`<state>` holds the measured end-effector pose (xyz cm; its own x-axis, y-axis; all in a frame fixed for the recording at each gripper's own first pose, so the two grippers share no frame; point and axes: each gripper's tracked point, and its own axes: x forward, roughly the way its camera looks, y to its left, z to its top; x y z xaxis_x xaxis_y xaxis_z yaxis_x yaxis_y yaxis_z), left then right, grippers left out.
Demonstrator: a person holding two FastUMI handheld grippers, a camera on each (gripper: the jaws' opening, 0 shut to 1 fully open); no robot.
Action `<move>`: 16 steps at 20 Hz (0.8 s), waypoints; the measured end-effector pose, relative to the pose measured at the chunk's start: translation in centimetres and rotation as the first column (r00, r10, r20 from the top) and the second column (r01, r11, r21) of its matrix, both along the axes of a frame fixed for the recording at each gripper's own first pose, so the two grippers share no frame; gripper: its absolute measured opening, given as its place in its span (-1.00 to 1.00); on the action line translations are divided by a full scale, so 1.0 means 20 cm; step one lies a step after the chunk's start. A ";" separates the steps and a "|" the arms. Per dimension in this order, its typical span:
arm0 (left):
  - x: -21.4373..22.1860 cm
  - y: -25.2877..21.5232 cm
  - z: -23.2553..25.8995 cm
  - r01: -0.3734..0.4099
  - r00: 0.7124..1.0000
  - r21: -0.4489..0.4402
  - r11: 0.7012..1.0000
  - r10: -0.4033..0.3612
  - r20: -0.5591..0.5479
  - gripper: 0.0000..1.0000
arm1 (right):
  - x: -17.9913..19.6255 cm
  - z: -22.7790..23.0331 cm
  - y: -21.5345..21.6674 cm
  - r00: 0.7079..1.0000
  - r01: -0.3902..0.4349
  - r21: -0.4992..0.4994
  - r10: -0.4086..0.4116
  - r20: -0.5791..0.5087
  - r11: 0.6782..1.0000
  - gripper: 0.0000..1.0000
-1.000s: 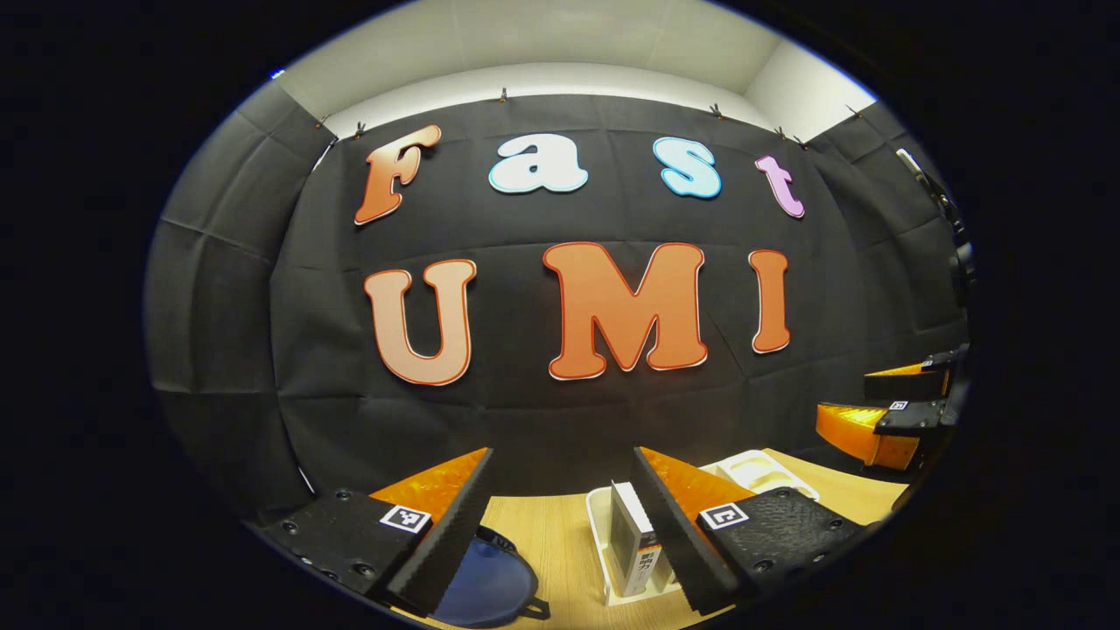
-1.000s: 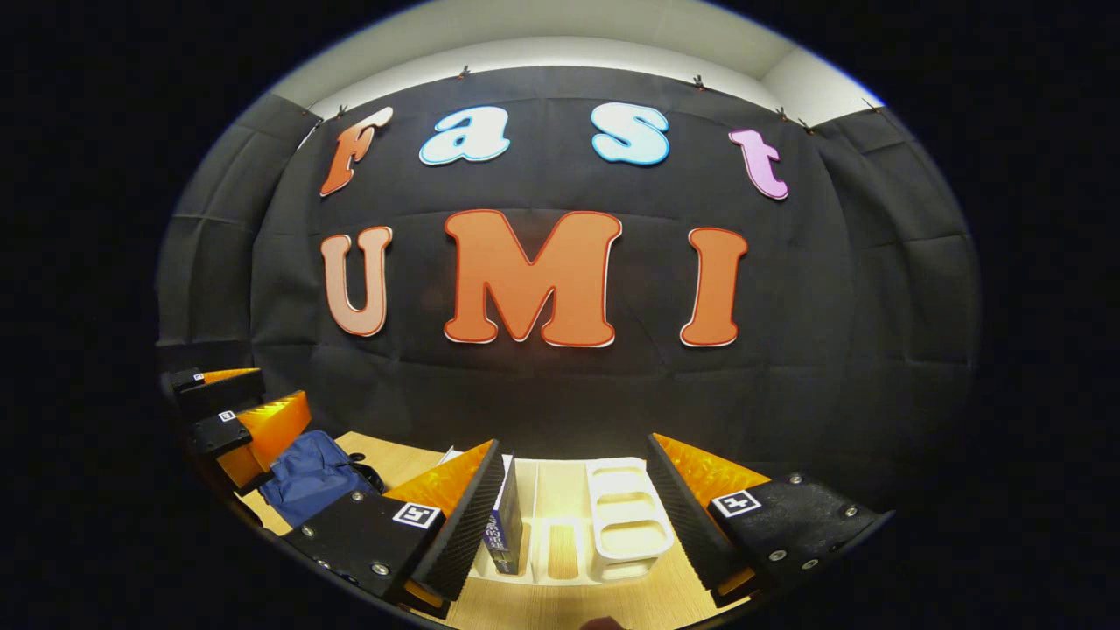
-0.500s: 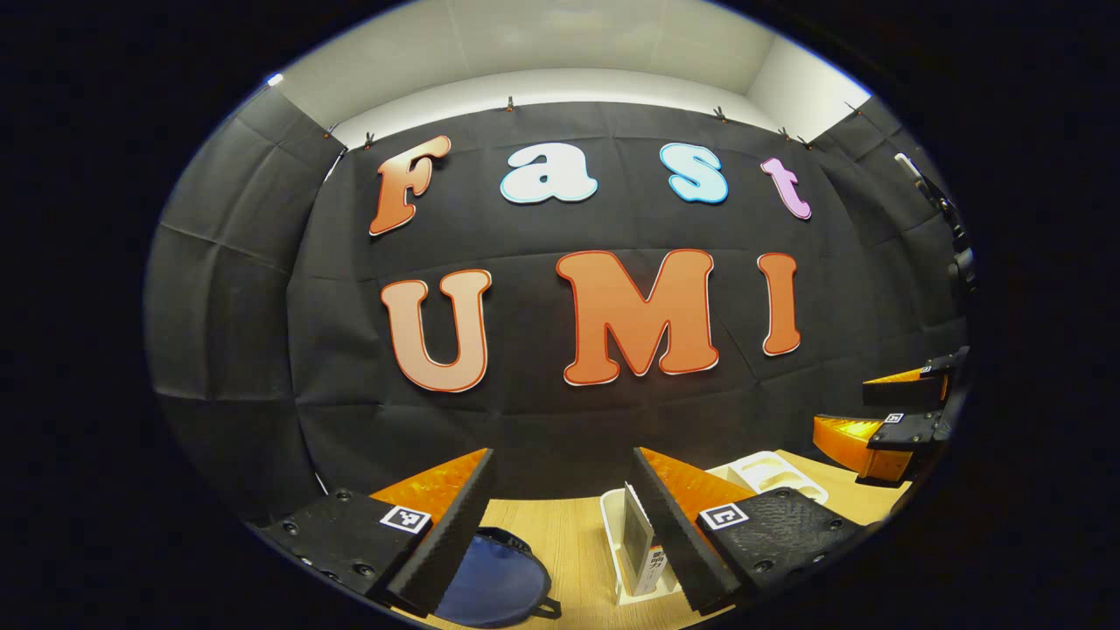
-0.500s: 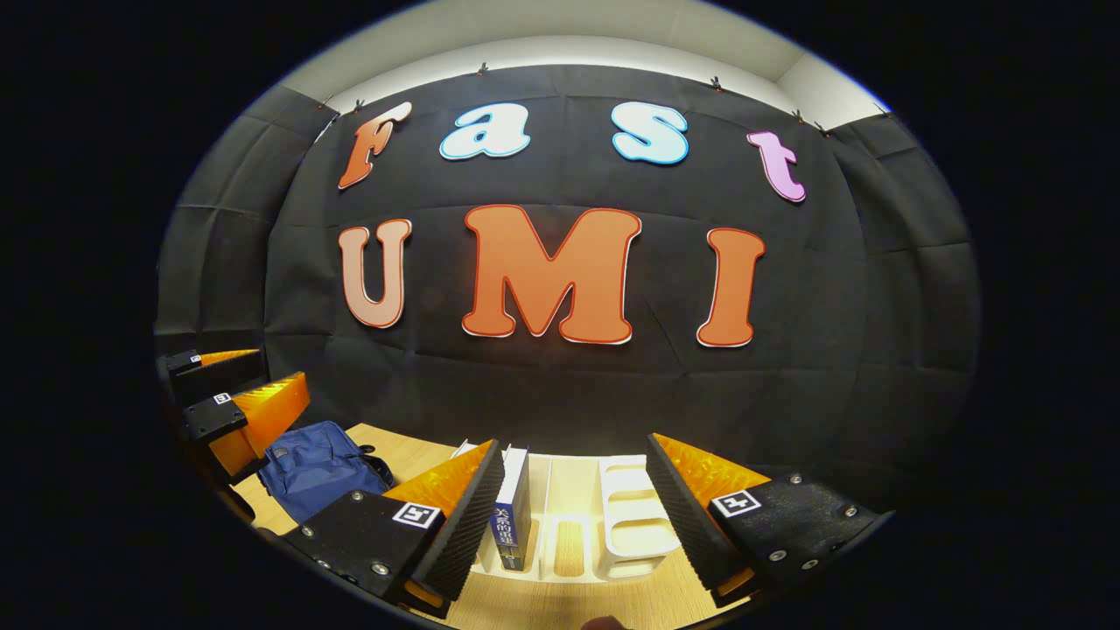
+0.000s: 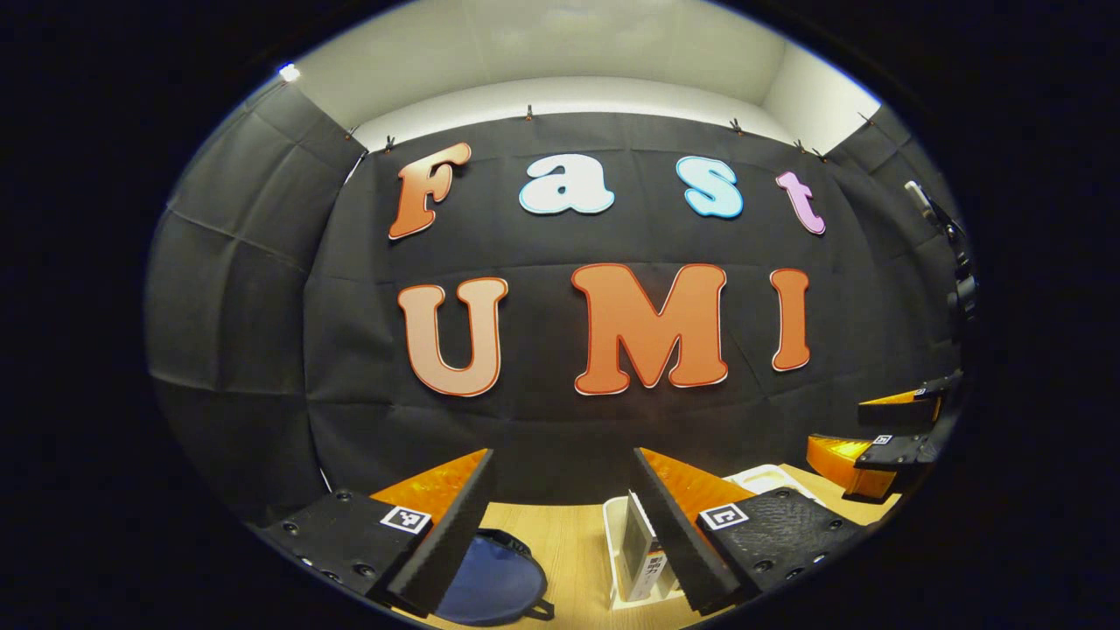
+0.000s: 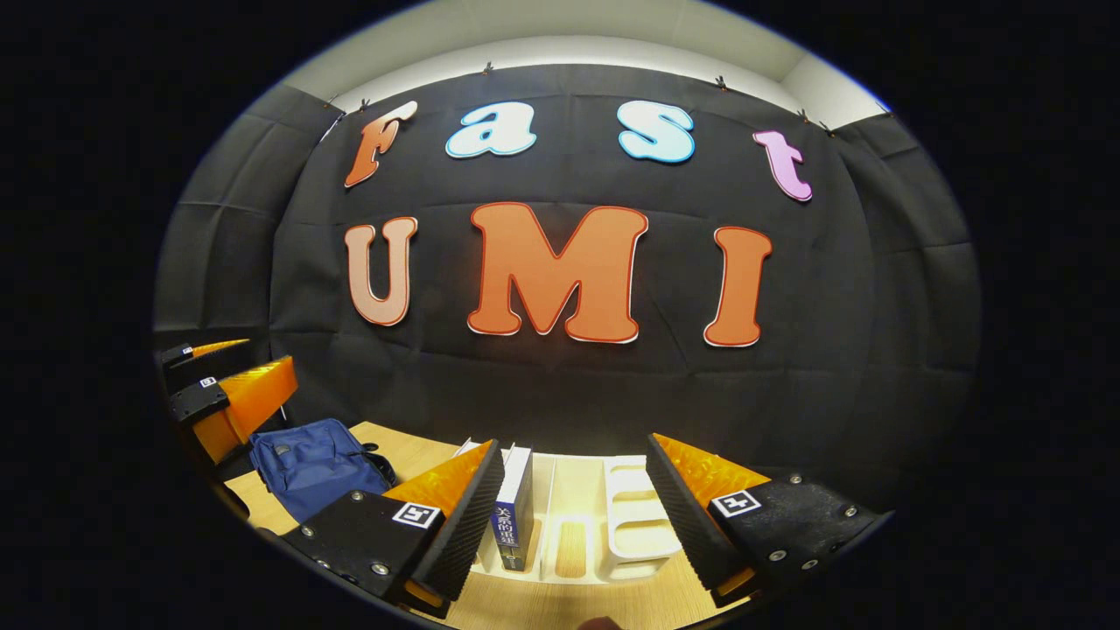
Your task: Open the schoolbag, grab two books from the bookshelf and put them into the schoolbag.
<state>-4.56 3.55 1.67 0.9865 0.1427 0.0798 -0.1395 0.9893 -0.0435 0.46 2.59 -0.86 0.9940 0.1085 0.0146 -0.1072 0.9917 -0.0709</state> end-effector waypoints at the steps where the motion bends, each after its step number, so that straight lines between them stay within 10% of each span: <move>1: 0.00 0.00 0.00 -0.006 1.000 -0.007 1.000 0.006 -0.004 0.99 | 0.01 -0.02 -0.01 1.000 0.001 0.003 -0.001 -0.012 1.000 0.92; 16: -0.15 -0.07 -0.11 -0.173 0.984 0.023 0.985 0.174 -0.044 0.84 | 0.09 -0.11 -0.12 0.993 -0.115 0.023 0.116 -0.022 0.993 0.93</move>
<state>-7.62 2.24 -0.49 0.9497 0.3109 0.0391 -0.3105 0.9505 -0.0147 2.22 0.23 -3.05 0.9750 0.2223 -0.0051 -0.2223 0.9739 -0.0460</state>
